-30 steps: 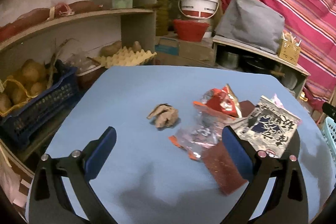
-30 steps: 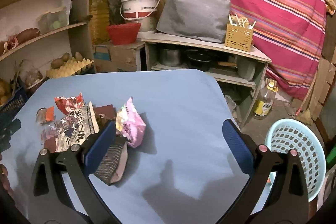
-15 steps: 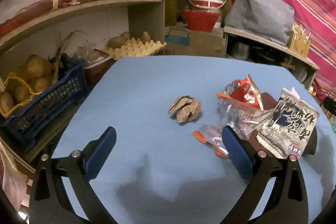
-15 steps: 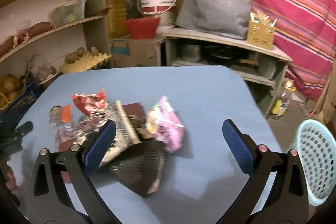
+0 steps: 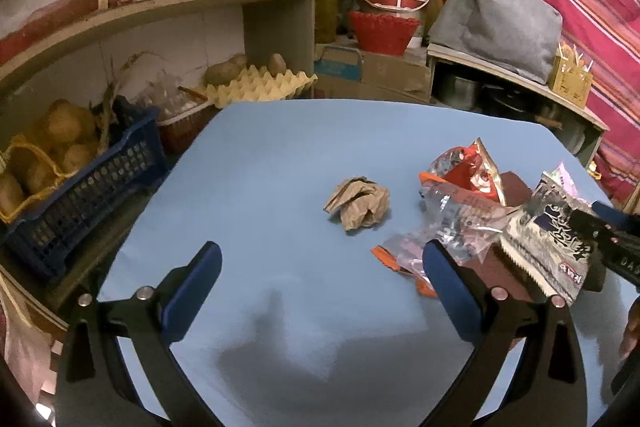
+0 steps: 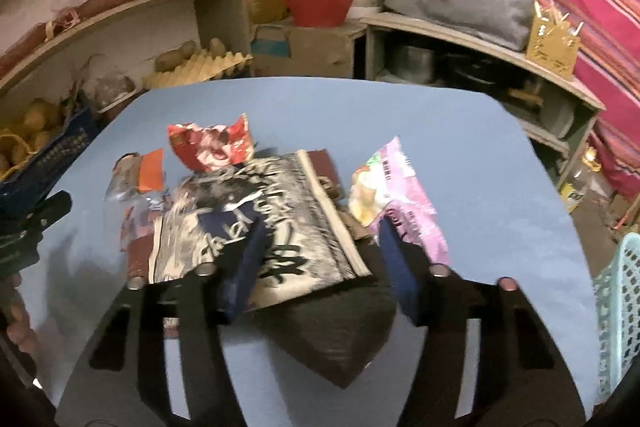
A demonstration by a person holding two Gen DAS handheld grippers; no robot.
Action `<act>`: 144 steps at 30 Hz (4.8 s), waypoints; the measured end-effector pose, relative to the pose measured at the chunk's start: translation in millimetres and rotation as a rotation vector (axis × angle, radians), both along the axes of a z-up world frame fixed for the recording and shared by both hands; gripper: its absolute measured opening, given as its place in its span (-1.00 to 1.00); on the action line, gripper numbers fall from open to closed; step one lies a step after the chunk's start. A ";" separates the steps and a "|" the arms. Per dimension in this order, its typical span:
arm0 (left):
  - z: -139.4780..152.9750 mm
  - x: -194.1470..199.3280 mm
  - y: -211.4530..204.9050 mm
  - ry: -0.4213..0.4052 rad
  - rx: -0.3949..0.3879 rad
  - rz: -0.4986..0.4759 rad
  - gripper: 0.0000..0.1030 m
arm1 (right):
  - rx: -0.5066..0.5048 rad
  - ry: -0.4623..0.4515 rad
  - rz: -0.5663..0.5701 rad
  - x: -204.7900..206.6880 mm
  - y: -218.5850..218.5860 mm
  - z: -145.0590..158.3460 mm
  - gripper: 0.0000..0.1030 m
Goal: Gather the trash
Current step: 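Grasp the black-and-white printed packet with the right gripper while the left grasps the clear plastic bag, then carry the printed packet and clear bag over the basket and release them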
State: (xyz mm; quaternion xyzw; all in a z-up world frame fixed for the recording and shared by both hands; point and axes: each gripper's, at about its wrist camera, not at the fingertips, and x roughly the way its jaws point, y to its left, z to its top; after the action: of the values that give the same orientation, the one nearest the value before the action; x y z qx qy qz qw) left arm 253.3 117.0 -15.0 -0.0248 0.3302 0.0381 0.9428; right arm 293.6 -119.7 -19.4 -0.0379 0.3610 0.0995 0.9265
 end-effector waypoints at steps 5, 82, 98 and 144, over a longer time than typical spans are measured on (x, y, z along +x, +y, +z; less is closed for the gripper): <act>2.7 -2.7 -6.2 -0.010 0.002 -0.024 0.91 | 0.007 0.002 0.043 -2.6 3.5 1.3 -0.32; 38.4 -23.5 -176.4 -0.122 0.097 -0.228 -0.78 | 0.191 -0.152 -0.237 -107.5 -234.1 66.7 -0.83; 51.3 -30.5 -310.5 -0.152 0.035 -0.448 -0.78 | 0.236 -0.186 -0.455 -151.1 -352.8 69.8 -0.83; -4.1 -34.9 -512.2 0.016 -0.054 -0.749 0.61 | 0.168 -0.113 -0.698 -188.0 -462.1 35.7 0.50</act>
State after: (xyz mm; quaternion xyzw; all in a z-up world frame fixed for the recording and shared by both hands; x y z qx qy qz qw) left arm 218.4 -395.2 -19.2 0.0732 0.3245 -0.3178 0.8879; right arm 105.6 -581.9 16.3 0.1586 0.2911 -0.1956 0.9230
